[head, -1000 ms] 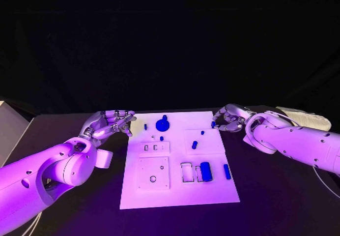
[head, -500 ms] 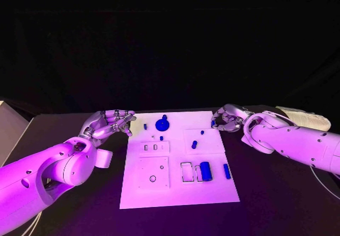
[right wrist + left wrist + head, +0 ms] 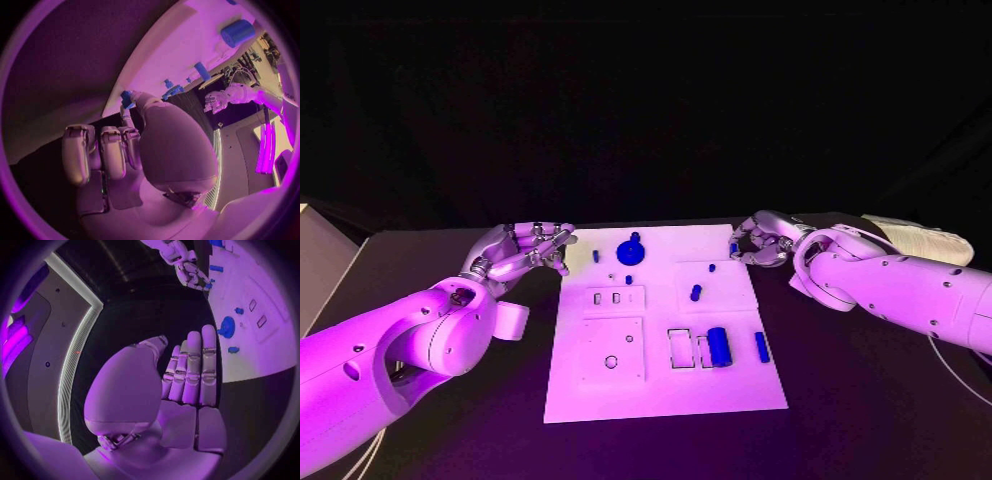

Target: Assemble the parts on the task board

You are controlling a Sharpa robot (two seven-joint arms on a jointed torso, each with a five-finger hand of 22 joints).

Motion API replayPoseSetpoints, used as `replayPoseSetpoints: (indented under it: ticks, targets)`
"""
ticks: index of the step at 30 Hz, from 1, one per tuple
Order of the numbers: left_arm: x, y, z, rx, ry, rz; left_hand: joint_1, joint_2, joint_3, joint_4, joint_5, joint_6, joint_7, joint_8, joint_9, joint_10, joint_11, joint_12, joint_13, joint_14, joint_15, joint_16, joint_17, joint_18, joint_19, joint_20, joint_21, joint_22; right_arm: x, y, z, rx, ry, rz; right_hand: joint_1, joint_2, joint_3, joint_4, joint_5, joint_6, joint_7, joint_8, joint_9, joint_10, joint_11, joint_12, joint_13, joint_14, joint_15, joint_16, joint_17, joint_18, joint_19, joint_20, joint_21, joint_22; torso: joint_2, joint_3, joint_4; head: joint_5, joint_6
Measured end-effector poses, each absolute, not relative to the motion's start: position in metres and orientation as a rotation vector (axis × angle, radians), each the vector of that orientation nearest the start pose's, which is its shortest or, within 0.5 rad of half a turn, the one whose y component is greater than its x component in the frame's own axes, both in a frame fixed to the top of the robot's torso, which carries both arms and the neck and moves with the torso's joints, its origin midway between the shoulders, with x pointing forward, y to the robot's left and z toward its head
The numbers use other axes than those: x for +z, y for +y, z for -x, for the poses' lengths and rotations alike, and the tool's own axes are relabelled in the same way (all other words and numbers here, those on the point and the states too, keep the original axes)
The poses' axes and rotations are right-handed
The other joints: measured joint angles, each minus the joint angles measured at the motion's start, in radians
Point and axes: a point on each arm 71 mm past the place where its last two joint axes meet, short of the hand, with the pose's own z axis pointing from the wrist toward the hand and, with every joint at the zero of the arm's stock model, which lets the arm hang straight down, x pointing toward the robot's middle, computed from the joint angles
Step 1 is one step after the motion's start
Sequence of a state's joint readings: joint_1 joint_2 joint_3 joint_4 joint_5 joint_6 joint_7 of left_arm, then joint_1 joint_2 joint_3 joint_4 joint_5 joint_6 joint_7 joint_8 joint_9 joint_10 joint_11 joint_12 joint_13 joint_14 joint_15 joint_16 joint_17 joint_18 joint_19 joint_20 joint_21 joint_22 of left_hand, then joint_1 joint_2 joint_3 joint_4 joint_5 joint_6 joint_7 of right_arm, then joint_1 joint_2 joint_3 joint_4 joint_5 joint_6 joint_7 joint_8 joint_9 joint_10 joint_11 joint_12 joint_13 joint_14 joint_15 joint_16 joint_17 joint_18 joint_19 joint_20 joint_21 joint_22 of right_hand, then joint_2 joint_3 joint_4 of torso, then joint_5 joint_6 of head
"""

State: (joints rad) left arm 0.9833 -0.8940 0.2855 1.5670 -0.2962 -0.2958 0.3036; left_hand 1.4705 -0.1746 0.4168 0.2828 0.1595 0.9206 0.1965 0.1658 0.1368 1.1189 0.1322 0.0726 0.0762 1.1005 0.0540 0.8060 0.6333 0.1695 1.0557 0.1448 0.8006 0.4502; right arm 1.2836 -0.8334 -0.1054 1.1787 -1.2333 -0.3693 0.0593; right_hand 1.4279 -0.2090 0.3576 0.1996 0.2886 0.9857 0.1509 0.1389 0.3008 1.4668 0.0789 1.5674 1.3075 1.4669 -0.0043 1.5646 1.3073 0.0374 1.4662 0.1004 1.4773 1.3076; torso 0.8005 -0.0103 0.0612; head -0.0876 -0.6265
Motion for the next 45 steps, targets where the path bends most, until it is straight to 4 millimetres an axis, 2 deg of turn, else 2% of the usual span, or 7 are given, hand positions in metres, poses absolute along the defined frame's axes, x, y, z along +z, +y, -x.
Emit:
replayPoseSetpoints:
  ticks: [5,8,12,22,27,34,45]
  targets:
    - [-0.158,0.23,-0.484,-1.531,1.364,0.961,0.0,0.0,0.0,0.0,0.0,0.0,0.0,0.0,0.0,0.0,0.0,0.0,0.0,-0.004,0.004,0.004,0.0,0.0,0.0,0.0,0.005,0.001,-0.174,-0.306,-0.545,0.512,1.593,-0.074,0.007,0.018,0.029,-0.005,0.0,0.031,-0.009,0.02,0.002,-0.003,-0.015,0.0,0.0,-0.003,-0.008,0.0,0.0,0.0,0.001,-0.01,0.0,0.0,0.0,0.0001,0.0,0.0,-0.001]
    - [-0.158,0.23,-0.484,-1.53,1.364,0.961,0.0,0.0,0.0,0.0,0.0,0.0,0.0,0.0,0.0,0.0,0.0,0.0,0.0,-0.003,0.003,0.004,0.0,0.0,0.0,0.0,0.008,0.002,-0.173,-0.305,-0.545,0.515,1.588,-0.075,0.003,0.032,0.055,-0.01,-0.022,0.042,-0.018,0.036,0.005,-0.002,-0.021,0.0,0.0,-0.002,-0.012,0.0,0.0,0.0,0.002,-0.017,0.0,0.0,0.0,0.0003,-0.0002,0.0,-0.002]
    - [-0.158,0.23,-0.484,-1.53,1.364,0.961,0.0,0.0,0.0,0.0,0.0,0.0,0.0,0.0,0.0,0.0,0.0,0.0,0.0,-0.003,0.003,0.004,0.0,0.0,0.0,0.0,0.008,0.002,-0.173,-0.304,-0.545,0.517,1.583,-0.075,0.004,0.036,0.073,-0.016,-0.024,0.044,-0.019,0.051,0.005,0.0,-0.025,0.0,0.0,0.0,-0.017,0.0,0.0,0.0,-0.002,-0.02,0.0,0.0,-0.001,0.0002,-0.0002,0.001,-0.002]
    - [-0.159,0.231,-0.484,-1.528,1.364,0.962,0.0,0.0,0.0,0.0,0.0,0.0,0.0,0.0,0.001,0.0,0.0,0.0,0.0,-0.003,0.003,0.004,0.0,0.0,0.0,0.0,0.008,0.002,-0.173,-0.294,-0.54,0.546,1.565,-0.069,0.008,0.045,0.082,-0.025,-0.028,0.043,-0.02,0.051,0.005,-0.003,-0.028,0.0,0.0,0.0,-0.017,0.0,0.0,0.0,0.002,-0.024,0.0,0.0,-0.001,0.0002,-0.0008,0.006,-0.003]
    - [-0.159,0.231,-0.484,-1.528,1.364,0.962,0.0,0.0,0.0,0.0,0.0,0.0,0.0,0.0,0.001,0.0,0.0,0.0,0.0,-0.003,0.003,0.004,0.0,0.0,0.0,0.0,0.008,0.003,-0.158,-0.281,-0.537,0.572,1.535,-0.062,0.007,0.046,0.091,-0.034,-0.03,0.043,-0.02,0.051,0.005,-0.003,-0.028,0.0,0.0,0.0,-0.017,0.0,0.0,0.0,0.002,-0.024,0.0,0.001,-0.003,-0.0012,-0.0034,0.008,-0.001]
    - [-0.159,0.232,-0.485,-1.525,1.364,0.964,0.0,0.0,0.003,-0.003,0.0,0.0,0.0,0.0,0.001,0.0,0.0,0.0,0.0,-0.003,0.003,0.004,0.0,0.0,0.0,0.0,0.008,0.003,-0.135,-0.248,-0.53,0.605,1.5,-0.055,0.007,0.046,0.1,-0.042,-0.028,0.042,-0.021,0.051,0.005,-0.003,-0.029,0.0,0.0,0.0,-0.017,0.0,0.0,0.0,0.002,-0.024,0.0,0.0,-0.008,-0.0042,-0.0052,0.019,-0.004]
    - [-0.16,0.229,-0.486,-1.527,1.369,0.968,0.0,0.0,0.004,-0.002,0.0,0.0,0.0,0.0,0.001,0.0,0.0,0.0,0.0,-0.003,0.003,0.004,0.0,0.0,0.0,0.0,0.009,0.004,-0.135,-0.154,-0.502,0.715,1.534,0.015,0.007,0.046,0.109,-0.052,-0.016,0.04,-0.023,0.051,0.005,-0.004,-0.029,0.0,0.0,0.0,-0.017,0.0,0.0,0.0,0.002,-0.024,0.0,0.0,-0.014,-0.0096,-0.0055,0.037,-0.01]
